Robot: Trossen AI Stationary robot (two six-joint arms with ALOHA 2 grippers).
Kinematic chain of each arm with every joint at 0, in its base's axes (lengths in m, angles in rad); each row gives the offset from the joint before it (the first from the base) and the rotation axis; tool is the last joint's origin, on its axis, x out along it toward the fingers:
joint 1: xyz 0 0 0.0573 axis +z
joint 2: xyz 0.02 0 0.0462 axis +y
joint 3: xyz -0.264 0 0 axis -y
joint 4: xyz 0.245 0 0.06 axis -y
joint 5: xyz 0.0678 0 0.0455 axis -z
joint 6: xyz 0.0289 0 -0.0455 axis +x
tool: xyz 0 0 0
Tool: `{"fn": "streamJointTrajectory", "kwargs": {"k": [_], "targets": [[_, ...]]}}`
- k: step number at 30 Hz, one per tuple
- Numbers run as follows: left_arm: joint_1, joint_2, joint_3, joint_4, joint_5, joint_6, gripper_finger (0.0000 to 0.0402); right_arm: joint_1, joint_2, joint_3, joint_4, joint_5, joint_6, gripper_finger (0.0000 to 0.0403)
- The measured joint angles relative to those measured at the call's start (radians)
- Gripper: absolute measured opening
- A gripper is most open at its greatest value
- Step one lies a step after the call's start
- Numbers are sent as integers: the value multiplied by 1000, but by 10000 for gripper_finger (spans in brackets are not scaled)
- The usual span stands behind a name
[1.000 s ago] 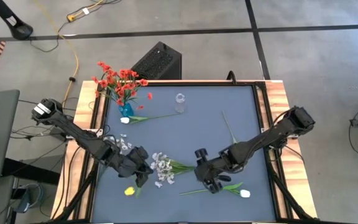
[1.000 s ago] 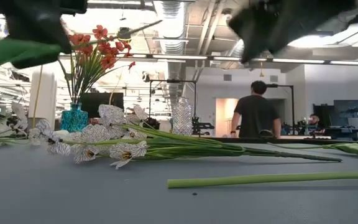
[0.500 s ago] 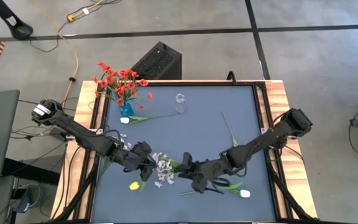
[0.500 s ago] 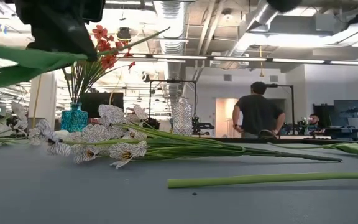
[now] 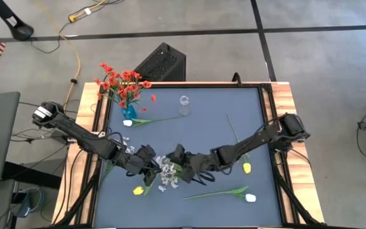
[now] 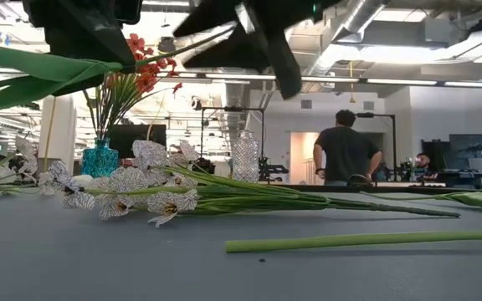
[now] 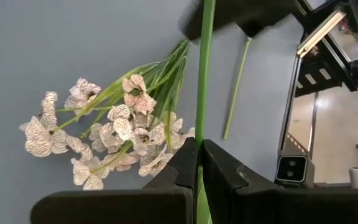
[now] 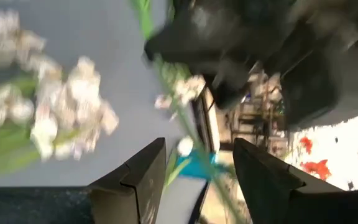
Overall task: Sort flowers into vase by color
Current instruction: Put the left yellow tulip into the blue vase
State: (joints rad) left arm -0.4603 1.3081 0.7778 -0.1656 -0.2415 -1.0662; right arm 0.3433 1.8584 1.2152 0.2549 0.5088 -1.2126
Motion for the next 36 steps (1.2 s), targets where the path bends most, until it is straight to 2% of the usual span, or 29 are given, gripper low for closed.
{"fn": "streamJointTrajectory", "kwargs": {"k": [6,18,24,32,36], "targets": [[0,-1,0,-3,0,8,2,0,16,6,10,43,17,199],[2,-1,0,-10,-4,12,2,-5,16,6,-27,42,53,67],[1,-1,0,-5,-39,77,14,8,16,6,-87,35,66,27],[2,-88,0,3,-79,216,87,10,16,6,-205,-160,265,27],[-7,-186,0,-8,-178,316,115,5,6,6,-249,-328,348,27]]}}
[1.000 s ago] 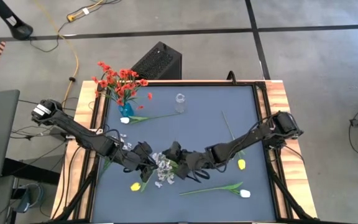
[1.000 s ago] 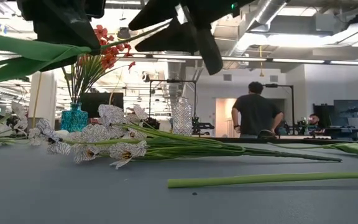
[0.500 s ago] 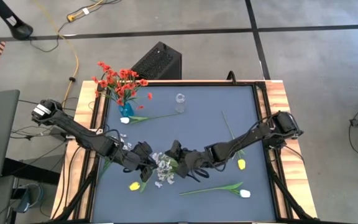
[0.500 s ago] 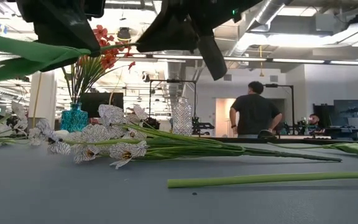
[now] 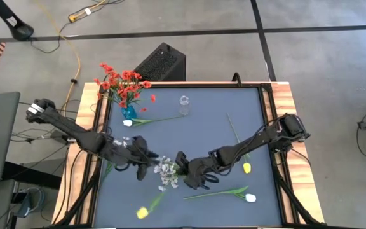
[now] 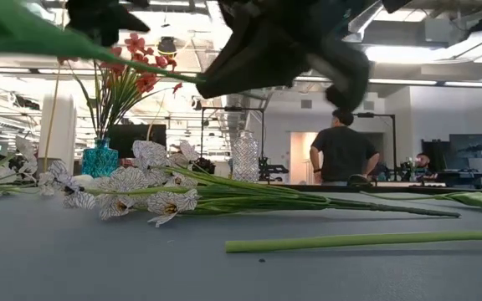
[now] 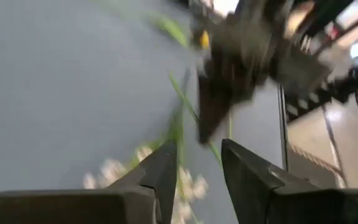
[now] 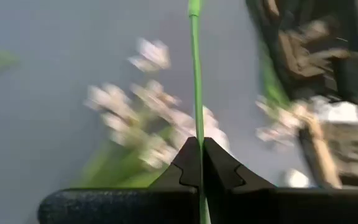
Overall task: Sort flowers into vase by color
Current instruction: Put the left yellow tulip into the blue vase
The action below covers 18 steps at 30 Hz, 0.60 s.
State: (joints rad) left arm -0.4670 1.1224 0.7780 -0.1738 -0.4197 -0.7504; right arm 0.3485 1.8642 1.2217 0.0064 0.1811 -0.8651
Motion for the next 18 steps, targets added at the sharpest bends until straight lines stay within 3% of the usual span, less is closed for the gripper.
{"fn": "streamJointTrajectory", "kwargs": {"k": [5,7,13,18], "targets": [[-81,-130,-32,-11,-296,173,125,-49,-64,-1,-11,-318,123,27],[-98,-159,-64,-5,-364,211,125,-75,-88,0,22,-415,192,27],[-96,-167,-153,157,-350,326,126,-144,-111,0,313,-626,417,27],[-96,-132,-185,326,-342,483,126,-169,-101,0,500,-652,558,27]]}}
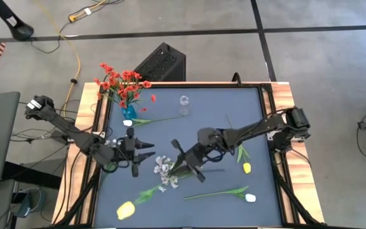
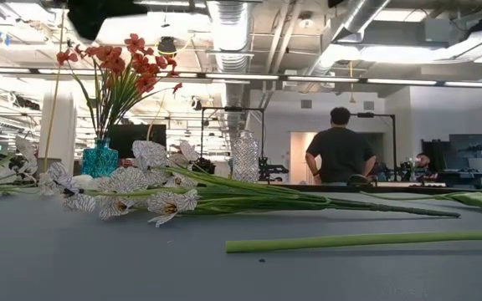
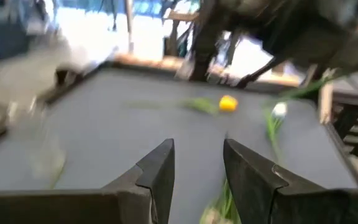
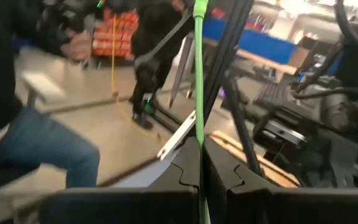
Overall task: Sort flowers into vase by color
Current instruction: Put the left yellow tulip into the blue vase
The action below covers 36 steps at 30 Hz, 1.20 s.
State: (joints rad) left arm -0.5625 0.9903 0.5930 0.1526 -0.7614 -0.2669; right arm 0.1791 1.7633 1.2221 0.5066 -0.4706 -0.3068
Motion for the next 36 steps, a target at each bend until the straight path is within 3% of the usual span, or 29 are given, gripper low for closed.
{"fn": "streamJointTrajectory", "kwargs": {"k": [6,12,20,26,36], "targets": [[-11,59,-3,299,122,330,126,-67,24,-63,274,45,168,27],[-8,92,-3,458,142,492,126,-96,25,-145,440,107,244,27],[42,91,-3,559,144,521,126,-84,25,-151,416,159,231,27],[60,91,-3,581,229,490,126,-91,25,-151,406,215,227,27],[60,91,-3,616,200,495,121,-97,25,-151,402,267,228,27]]}}
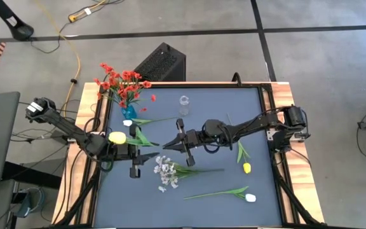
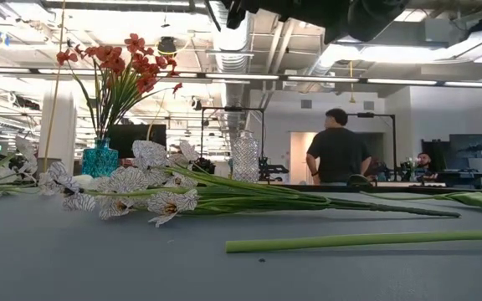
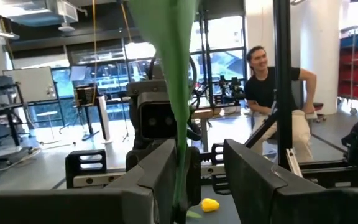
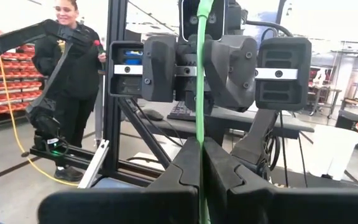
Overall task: Sort flowers into vase by color
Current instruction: Put the left yellow tulip into the blue vase
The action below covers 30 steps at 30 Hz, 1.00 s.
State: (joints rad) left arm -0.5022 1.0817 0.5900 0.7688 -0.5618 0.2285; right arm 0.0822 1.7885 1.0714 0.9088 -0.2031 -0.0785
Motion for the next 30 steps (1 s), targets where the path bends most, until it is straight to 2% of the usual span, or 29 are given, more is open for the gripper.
{"fn": "streamJointTrajectory", "kwargs": {"k": [3,7,9,17,20,25,30], "targets": [[0,0,0,7,-2,-2,94,0,0,0,-1,0,0,27],[1,0,0,11,-18,-4,24,0,0,0,-2,0,-1,27],[1,0,0,11,-39,-14,8,0,0,0,-3,0,0,33],[1,-2,0,5,-87,-61,1,-10,-1,0,-6,0,41,159],[0,-5,1,-18,-146,-96,0,-24,-2,0,-27,-1,54,211],[-1,-84,1,-238,-178,-246,0,-47,-11,1,-122,-27,53,269],[0,-197,3,-540,-257,-412,0,-67,-89,1,-312,-57,53,278]]}}
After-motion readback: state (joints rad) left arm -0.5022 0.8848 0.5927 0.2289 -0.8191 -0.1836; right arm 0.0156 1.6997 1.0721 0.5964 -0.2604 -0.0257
